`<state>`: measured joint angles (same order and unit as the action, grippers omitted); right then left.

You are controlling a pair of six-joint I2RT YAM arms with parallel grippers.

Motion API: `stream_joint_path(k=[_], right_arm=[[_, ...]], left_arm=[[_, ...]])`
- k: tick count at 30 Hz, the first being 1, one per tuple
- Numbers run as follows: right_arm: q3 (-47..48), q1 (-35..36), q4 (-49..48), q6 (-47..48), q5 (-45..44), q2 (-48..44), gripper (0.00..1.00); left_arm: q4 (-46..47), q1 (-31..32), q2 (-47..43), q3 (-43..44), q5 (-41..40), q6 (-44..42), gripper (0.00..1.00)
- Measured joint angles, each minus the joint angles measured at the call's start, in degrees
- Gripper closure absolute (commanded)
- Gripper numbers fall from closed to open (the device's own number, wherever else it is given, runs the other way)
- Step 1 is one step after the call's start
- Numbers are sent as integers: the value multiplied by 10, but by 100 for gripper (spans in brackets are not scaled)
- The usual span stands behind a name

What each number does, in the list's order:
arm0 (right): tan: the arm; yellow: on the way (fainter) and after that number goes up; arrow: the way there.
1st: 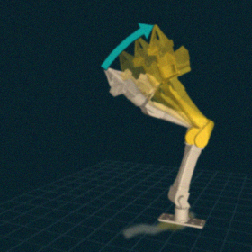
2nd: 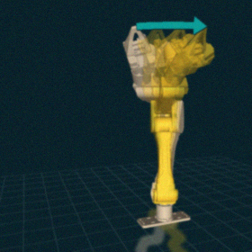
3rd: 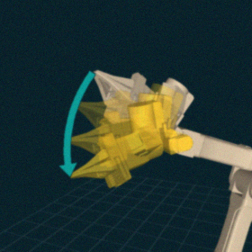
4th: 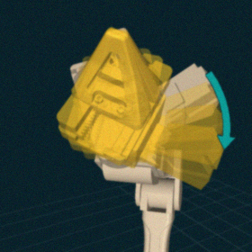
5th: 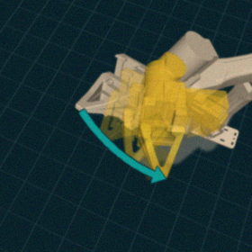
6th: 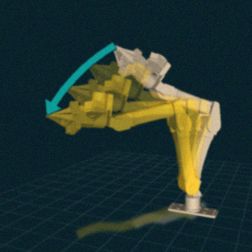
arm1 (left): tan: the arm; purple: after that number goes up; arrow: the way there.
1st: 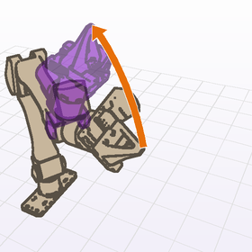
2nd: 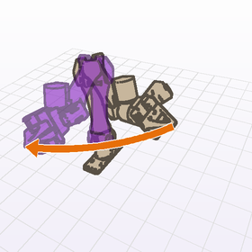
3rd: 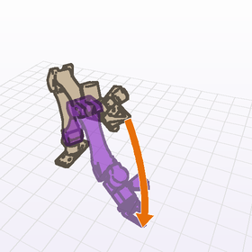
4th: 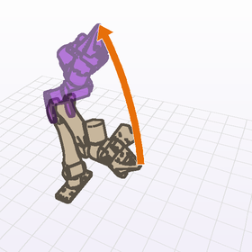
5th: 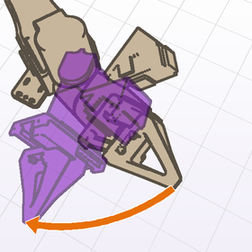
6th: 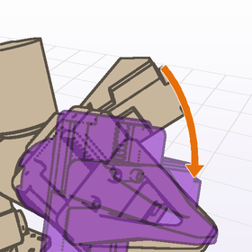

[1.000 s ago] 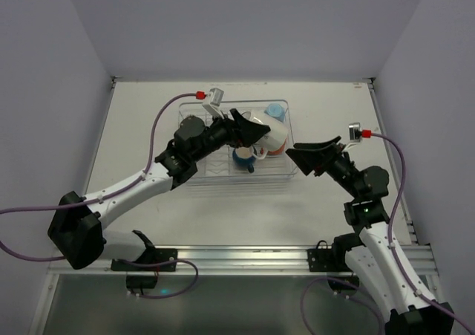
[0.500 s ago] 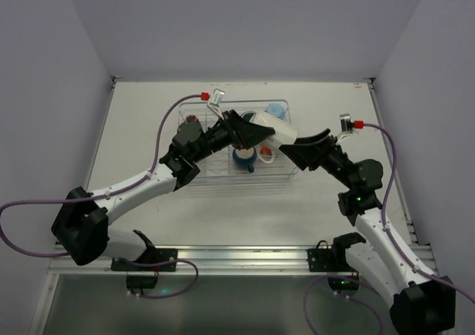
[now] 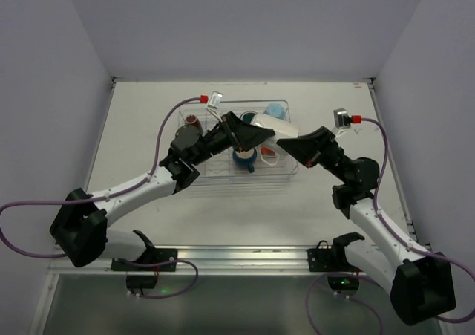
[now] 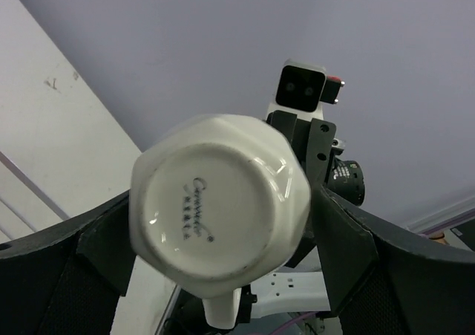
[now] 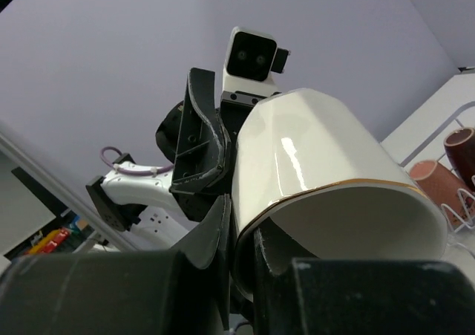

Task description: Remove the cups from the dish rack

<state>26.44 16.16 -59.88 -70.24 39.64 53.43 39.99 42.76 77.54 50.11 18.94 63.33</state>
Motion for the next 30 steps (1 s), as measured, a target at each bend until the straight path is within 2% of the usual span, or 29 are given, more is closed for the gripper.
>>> stream_joint_path(k=[5, 9, 12, 15, 17, 22, 26, 30], right_arm=[[-4, 3, 26, 11, -1, -30, 100], [1, 5, 128, 62, -11, -82, 100], [16, 3, 236, 122, -35, -115, 100], [82, 3, 409, 206, -84, -114, 100], [147, 2, 523, 270, -135, -94, 100], [313, -9, 728, 414, -295, -6, 100], [437, -44, 844, 494, -406, 111, 100], [533, -76, 910, 544, -456, 254, 100]], left_arm=[[-41, 4, -37, -4, -19, -43, 0], [-119, 4, -91, -4, -56, -98, 0], [-167, 4, -142, -4, -83, -143, 0], [-227, 4, -202, -4, -104, -198, 0], [-275, 4, -236, -3, -113, -235, 0], [-423, 4, -294, -2, -137, -320, 0], [-542, 4, -315, 3, -170, -384, 0], [-608, 4, -320, -1, -219, -427, 0]])
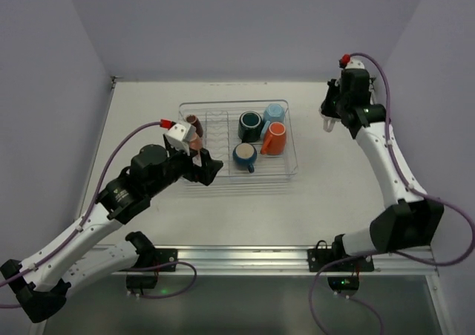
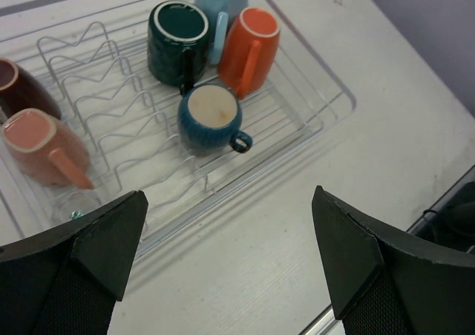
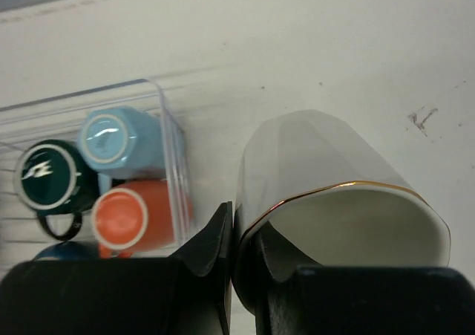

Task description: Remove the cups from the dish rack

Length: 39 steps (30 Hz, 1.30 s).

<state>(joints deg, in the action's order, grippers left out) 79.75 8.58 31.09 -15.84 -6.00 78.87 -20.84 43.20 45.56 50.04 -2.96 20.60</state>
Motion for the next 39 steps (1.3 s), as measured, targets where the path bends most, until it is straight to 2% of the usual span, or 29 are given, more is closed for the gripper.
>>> stream_joint_path(k=[6, 11, 18, 22, 23, 24, 25, 26, 28, 29, 31, 32, 34, 39], right_arm=[[114, -32, 76, 42, -3, 218, 100], [197, -35, 123, 65, 12, 344, 100], [259, -35, 144, 83, 40, 406, 100], [273, -35, 146, 90, 49, 428, 96], [278, -35, 147, 92, 49, 431, 93], [281, -35, 147, 95, 51, 433, 83], [284, -35, 148, 95, 52, 435, 77], [286, -35, 148, 96, 53, 436, 64], [290, -35, 148, 98, 53, 436, 53], [293, -35, 148, 98, 52, 436, 42], [295, -35, 146, 97, 52, 429, 36], [294, -35, 146, 97, 52, 423, 29], [287, -35, 139, 95, 52, 402, 25], [201, -35, 93, 73, 58, 252, 14]], left_arm=[[-26, 0, 9, -24, -29, -37, 0], [-28, -2, 10, -32, -28, -53, 0], [-28, -4, 17, -35, -21, -57, 0], [-28, -5, 27, -35, -19, -63, 0], [-28, -5, 30, -35, -19, -63, 0], [-28, -5, 33, -35, -18, -64, 0], [-28, -5, 36, -35, -18, -64, 0], [-28, -5, 40, -35, -17, -64, 0], [-28, -7, 51, -35, -14, -63, 0], [-28, -7, 57, -34, -10, -62, 0], [-28, -8, 69, -30, -2, -61, 0], [-28, -8, 79, -23, 4, -57, 0], [-26, -8, 96, -8, 15, -49, 0], [10, 6, 167, 60, 34, -21, 0]])
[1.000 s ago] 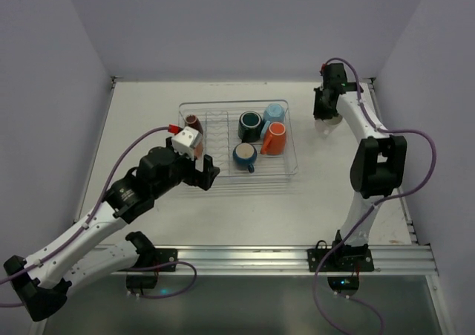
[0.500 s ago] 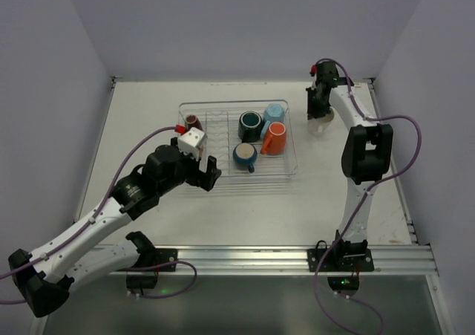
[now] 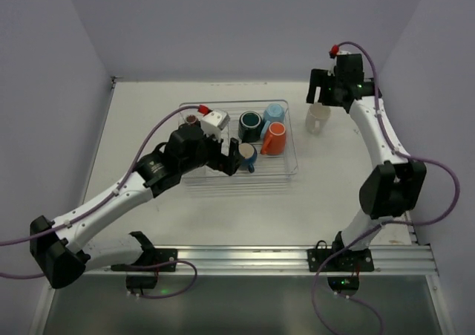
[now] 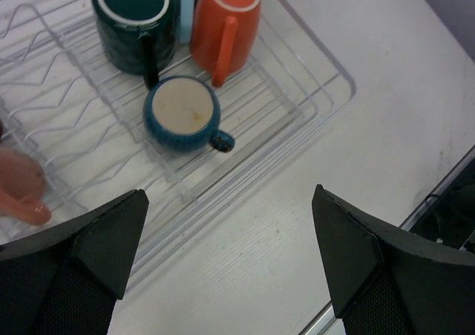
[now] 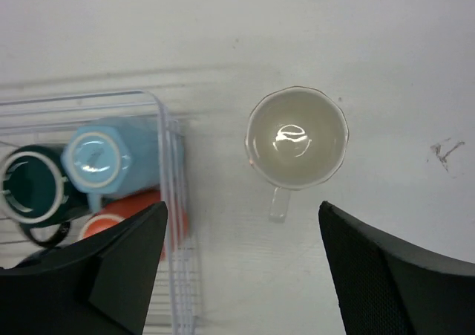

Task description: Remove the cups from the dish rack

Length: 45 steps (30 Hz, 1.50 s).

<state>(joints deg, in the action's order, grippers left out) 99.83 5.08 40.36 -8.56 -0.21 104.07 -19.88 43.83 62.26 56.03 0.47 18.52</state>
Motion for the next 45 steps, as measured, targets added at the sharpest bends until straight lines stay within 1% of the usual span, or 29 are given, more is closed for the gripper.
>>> stream_joint_path(k=[3, 4, 6, 7, 8, 10, 13, 17, 21, 26, 35, 38, 42, 45], right_arm=[[-101, 0, -66, -32, 17, -139, 14], [-142, 0, -91, -45, 24, -188, 17], [-246, 0, -158, -77, 45, -297, 19], [-299, 0, -190, -96, 55, -351, 21], [-351, 0, -221, -115, 64, -401, 25], [-451, 0, -279, -151, 87, -488, 27], [-560, 0, -323, -191, 109, -582, 27], [-638, 0, -336, -219, 125, -656, 28], [-656, 0, -348, -233, 140, -703, 28], [-665, 0, -369, -240, 148, -739, 28], [-683, 0, -384, -247, 161, -735, 28], [-684, 0, -387, -249, 165, -729, 28], [-684, 0, -388, -249, 165, -726, 28], [-684, 0, -388, -249, 166, -726, 28]], left_arm=[[29, 25, 73, 56, 2, 7, 0], [34, 34, 104, 81, 1, 8, 0], [49, 51, 172, 129, -2, 8, 0], [54, 58, 206, 153, -5, 8, 2], [60, 62, 239, 174, -7, 8, 3], [68, 66, 299, 210, -15, 7, 3], [68, 65, 374, 257, -38, 3, 4], [62, 65, 468, 343, -77, -2, 4], [61, 64, 508, 381, -116, -7, 4], [59, 60, 552, 430, -147, -12, 4], [63, 38, 609, 458, -140, -17, 6], [67, 37, 617, 466, -134, -21, 10], [71, 37, 628, 470, -125, -29, 20], [76, 38, 632, 470, -120, -31, 21]])
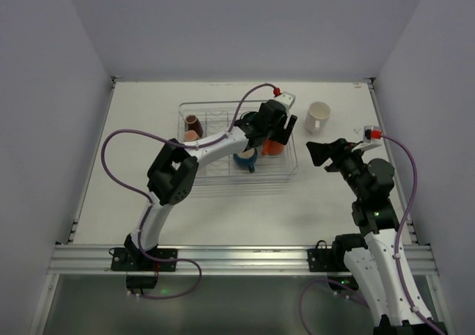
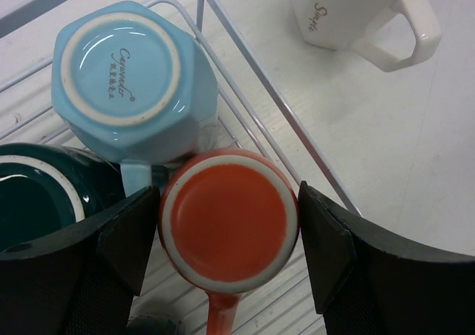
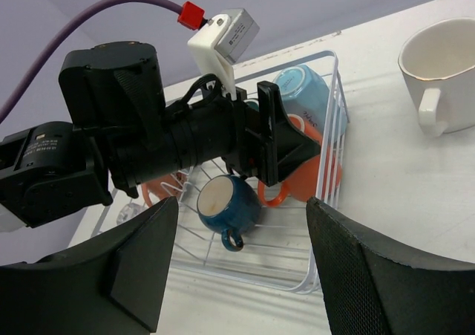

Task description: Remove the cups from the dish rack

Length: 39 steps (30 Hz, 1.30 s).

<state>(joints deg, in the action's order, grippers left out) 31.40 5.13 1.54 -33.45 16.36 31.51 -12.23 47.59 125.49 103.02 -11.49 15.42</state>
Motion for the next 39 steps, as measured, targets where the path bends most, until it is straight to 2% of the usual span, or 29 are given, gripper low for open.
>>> stream_joint_path(k=[2, 3, 6, 12, 22, 28, 39], right_arm=[[0, 0, 0, 0, 1, 0, 28], [0, 0, 0, 0, 2, 0, 28], [0, 0, 0, 0, 2, 0, 27], [0, 0, -2, -6, 17, 0, 25], [0, 0, -30, -40, 49, 17, 24], [-22, 0, -92, -92, 95, 57, 22], [-60, 4, -234, -186, 174, 103, 18]], left_arm=[[1, 0, 0, 0, 1, 0, 27], [2, 0, 0, 0, 2, 0, 40], [3, 0, 0, 0, 1, -1, 61], [20, 0, -19, -29, -3, -2, 76], [25, 0, -143, -110, -7, -1, 86], [61, -1, -217, -140, 4, 14, 89], [177, -22, -411, -304, 97, 171, 85]])
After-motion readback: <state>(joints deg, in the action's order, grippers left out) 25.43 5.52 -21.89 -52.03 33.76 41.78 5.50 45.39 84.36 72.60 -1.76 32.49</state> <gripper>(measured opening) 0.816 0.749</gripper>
